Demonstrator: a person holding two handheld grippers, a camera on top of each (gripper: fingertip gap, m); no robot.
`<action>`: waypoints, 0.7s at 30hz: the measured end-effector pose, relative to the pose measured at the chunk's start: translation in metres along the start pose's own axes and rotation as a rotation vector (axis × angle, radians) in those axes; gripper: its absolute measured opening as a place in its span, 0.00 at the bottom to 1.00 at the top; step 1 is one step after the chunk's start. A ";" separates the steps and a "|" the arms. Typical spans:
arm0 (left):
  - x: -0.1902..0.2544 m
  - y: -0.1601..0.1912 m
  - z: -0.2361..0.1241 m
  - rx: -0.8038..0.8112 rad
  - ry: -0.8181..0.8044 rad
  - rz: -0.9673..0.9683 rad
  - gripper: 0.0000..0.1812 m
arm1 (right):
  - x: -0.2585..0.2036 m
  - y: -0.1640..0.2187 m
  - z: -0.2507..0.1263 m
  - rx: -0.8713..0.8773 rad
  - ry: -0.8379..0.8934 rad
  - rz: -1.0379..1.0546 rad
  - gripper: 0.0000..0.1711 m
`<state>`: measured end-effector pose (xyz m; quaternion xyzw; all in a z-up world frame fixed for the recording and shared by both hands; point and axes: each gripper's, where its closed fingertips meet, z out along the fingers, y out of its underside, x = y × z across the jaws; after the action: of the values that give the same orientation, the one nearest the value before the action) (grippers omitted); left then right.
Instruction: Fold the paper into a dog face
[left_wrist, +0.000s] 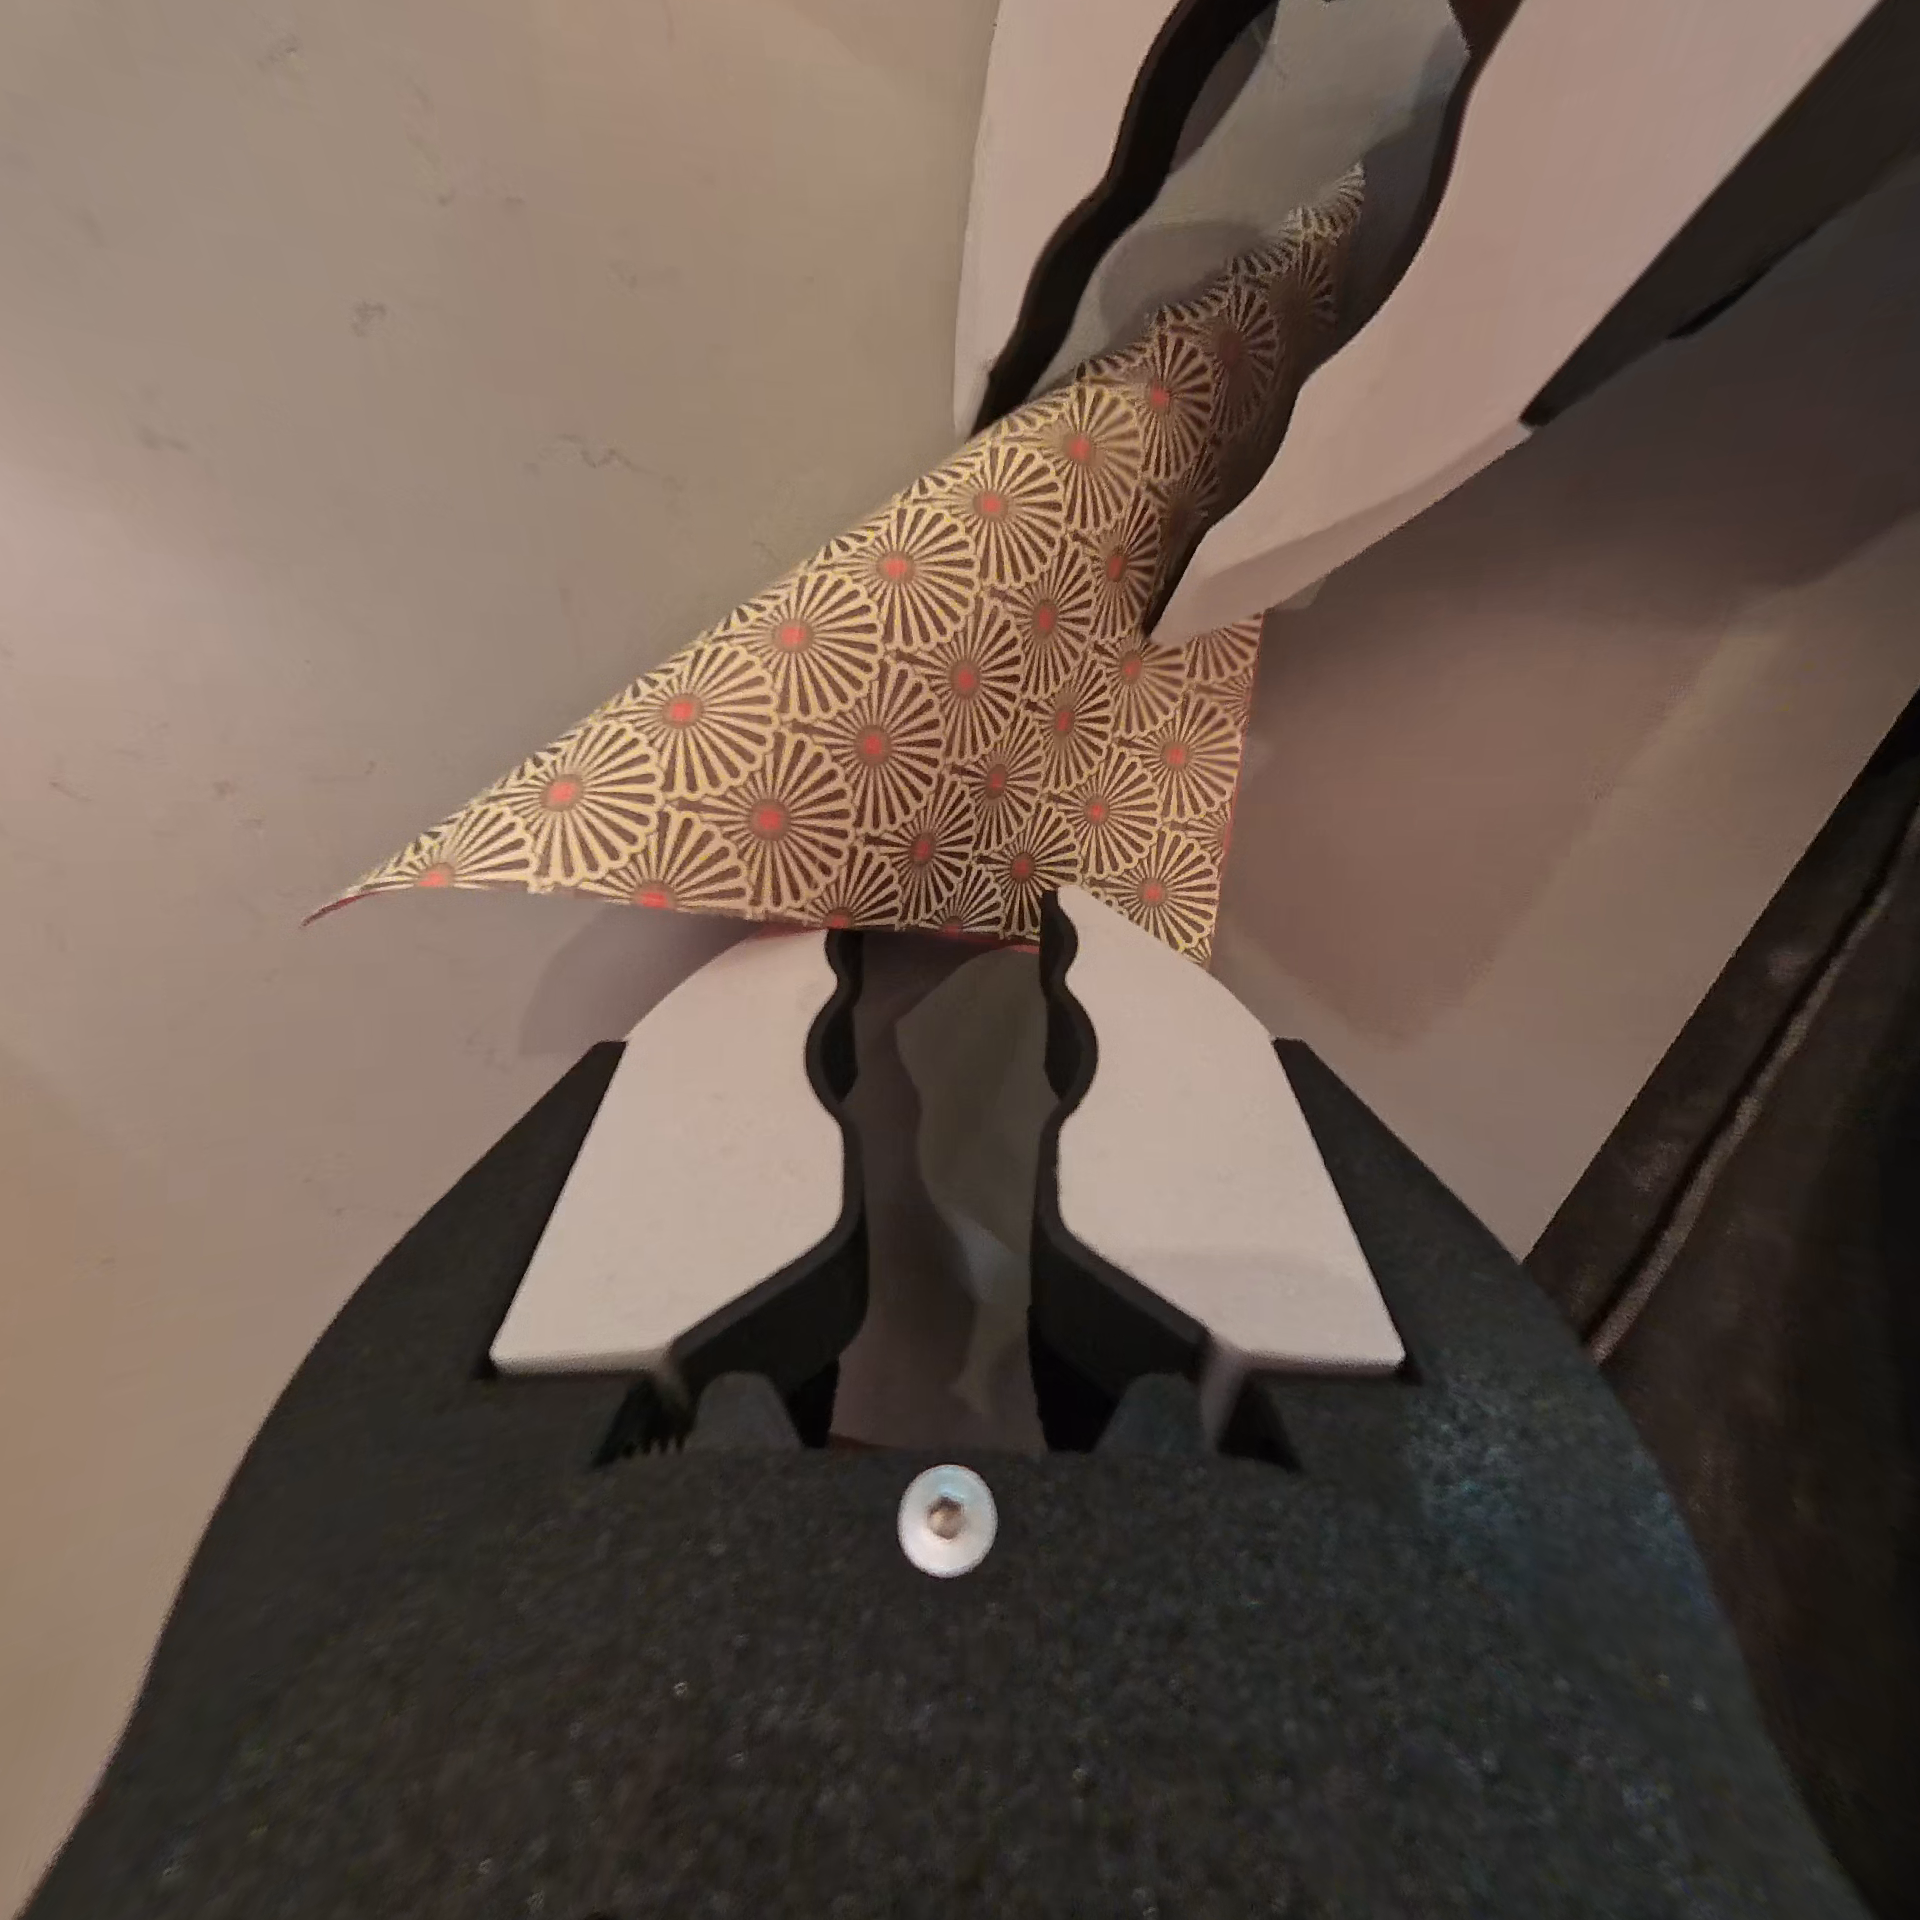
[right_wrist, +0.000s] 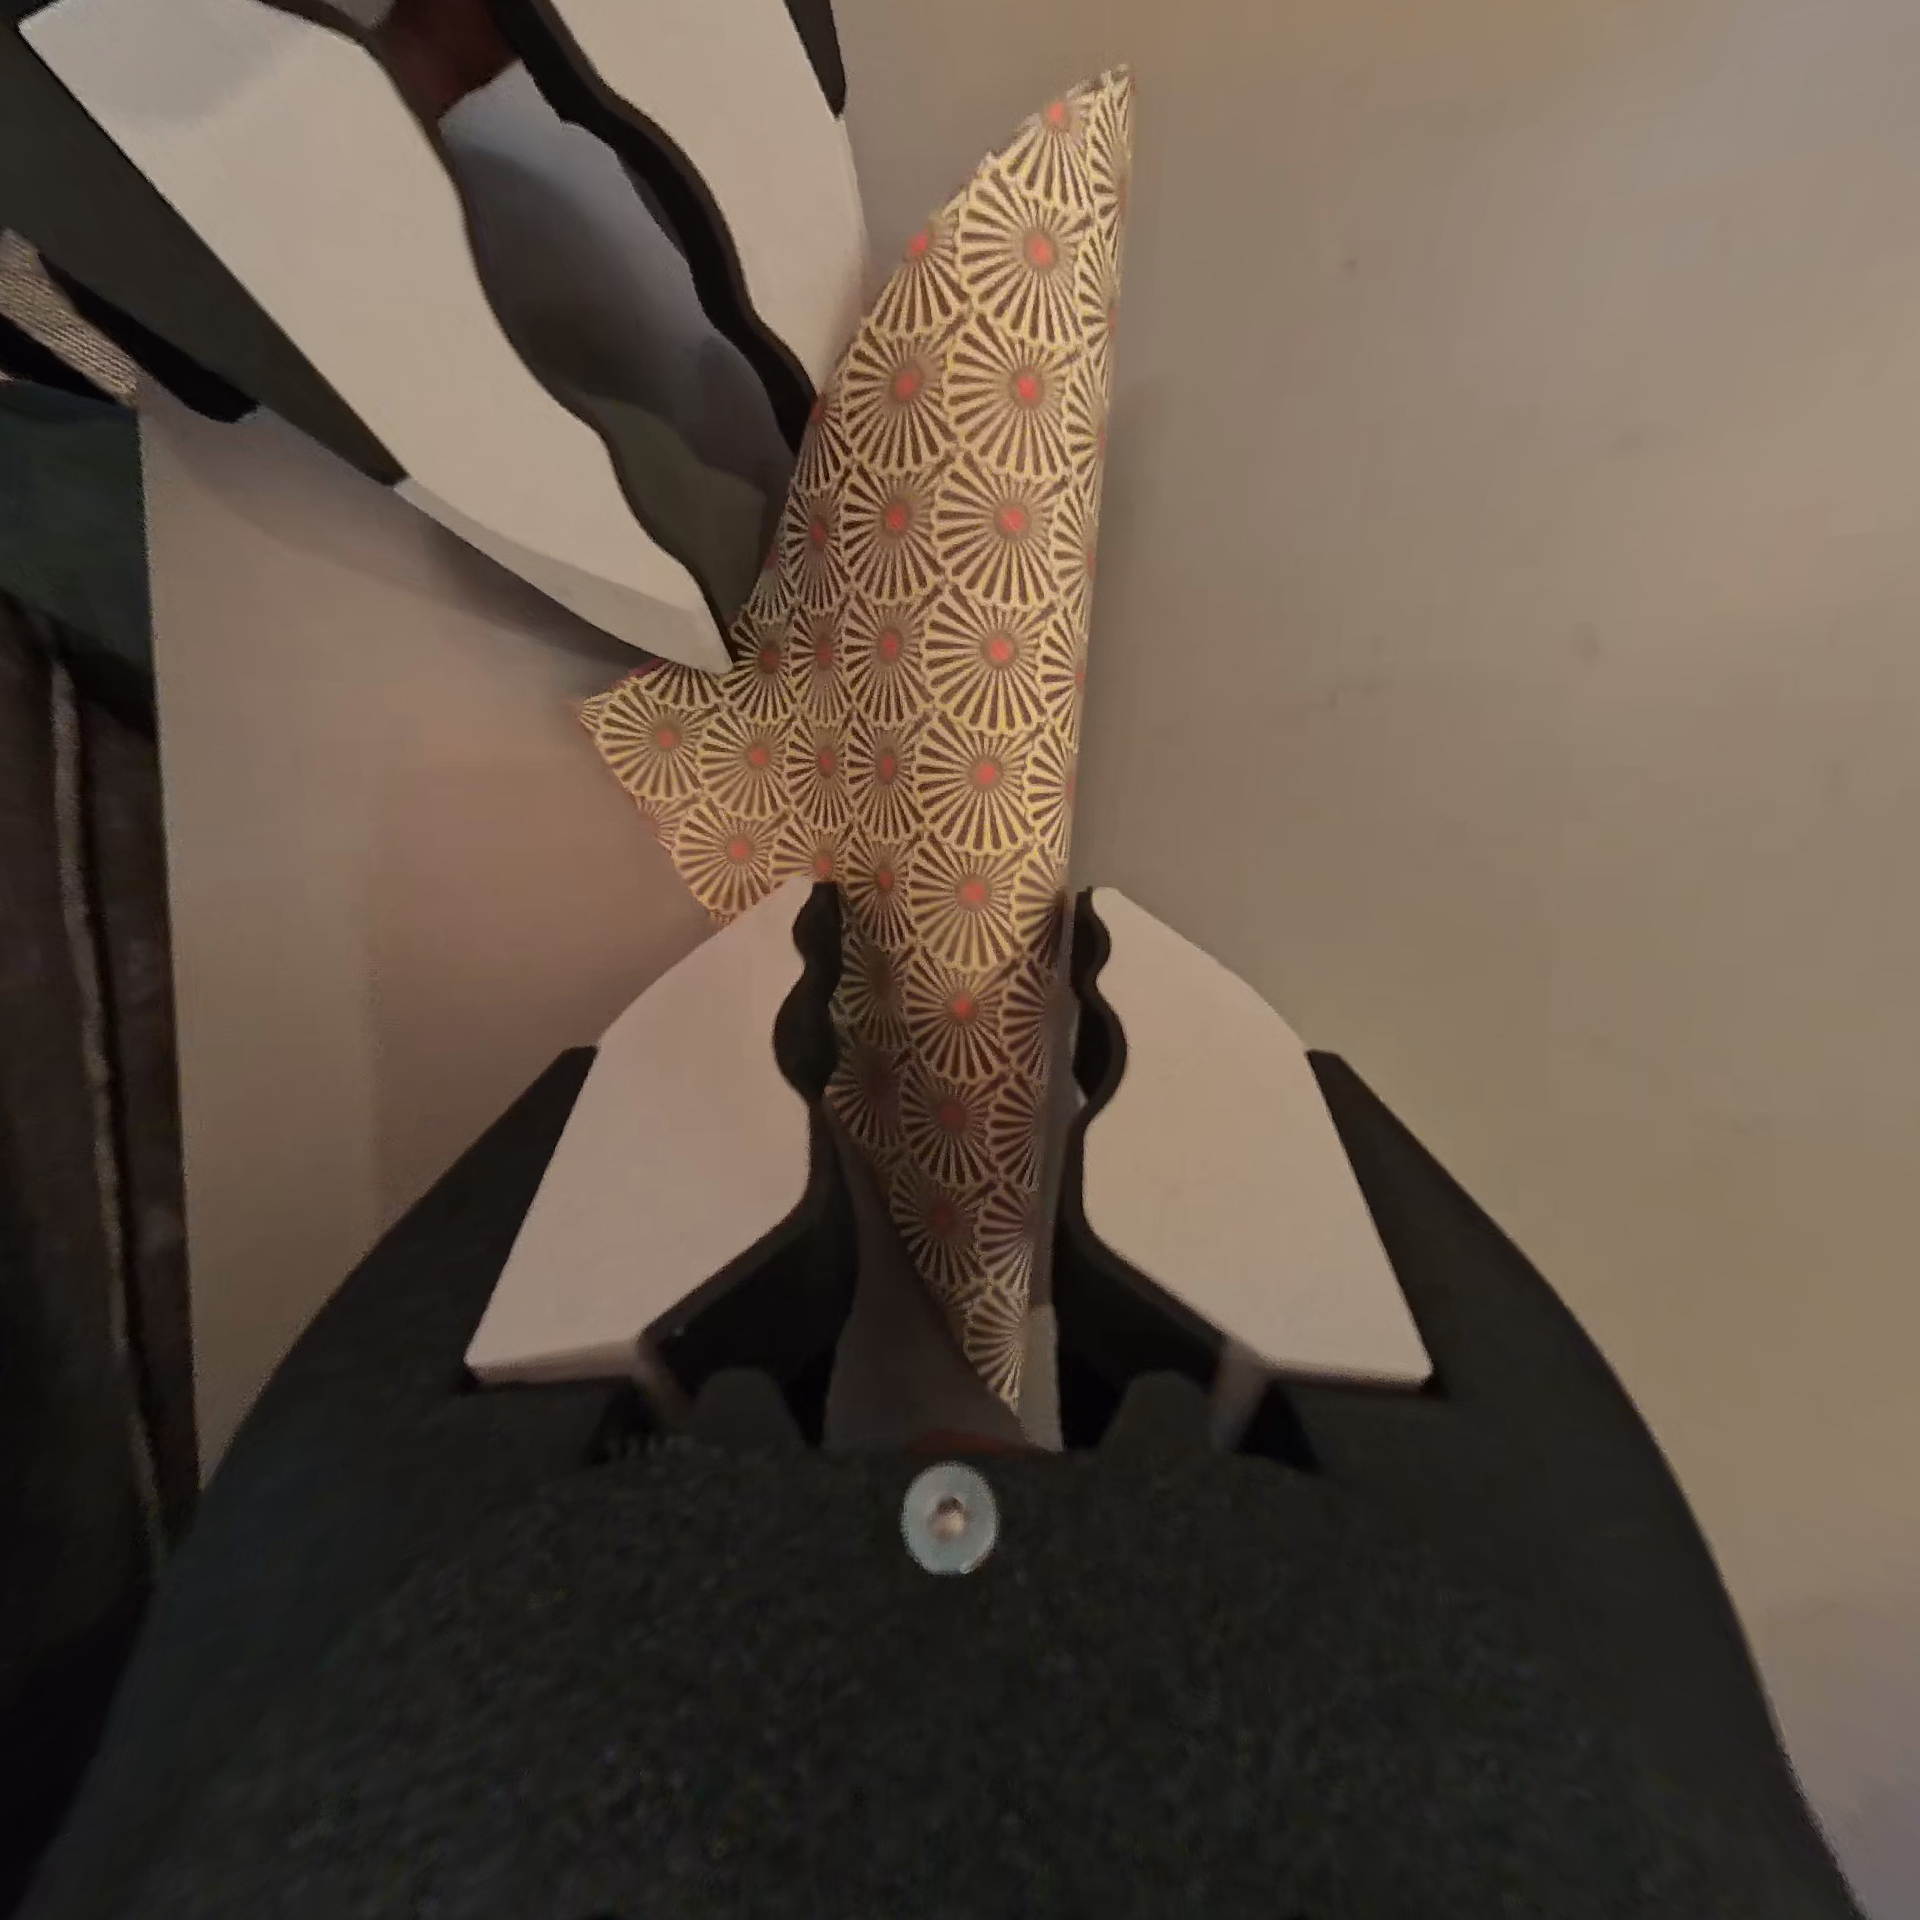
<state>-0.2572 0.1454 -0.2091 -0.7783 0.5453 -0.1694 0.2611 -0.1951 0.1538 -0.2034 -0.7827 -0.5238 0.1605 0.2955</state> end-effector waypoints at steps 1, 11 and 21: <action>0.000 0.000 0.000 0.000 0.000 -0.001 0.18 | 0.000 -0.002 -0.001 0.007 0.019 -0.023 0.25; 0.000 -0.001 0.000 -0.002 -0.004 0.001 0.18 | -0.030 -0.052 -0.045 0.215 0.049 -0.173 0.15; 0.000 -0.001 0.001 -0.001 -0.006 0.004 0.17 | -0.058 -0.020 0.003 -0.037 -0.047 -0.090 0.02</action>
<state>-0.2564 0.1460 -0.2094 -0.7779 0.5460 -0.1664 0.2629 -0.2345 0.1070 -0.1966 -0.7596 -0.5681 0.1556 0.2756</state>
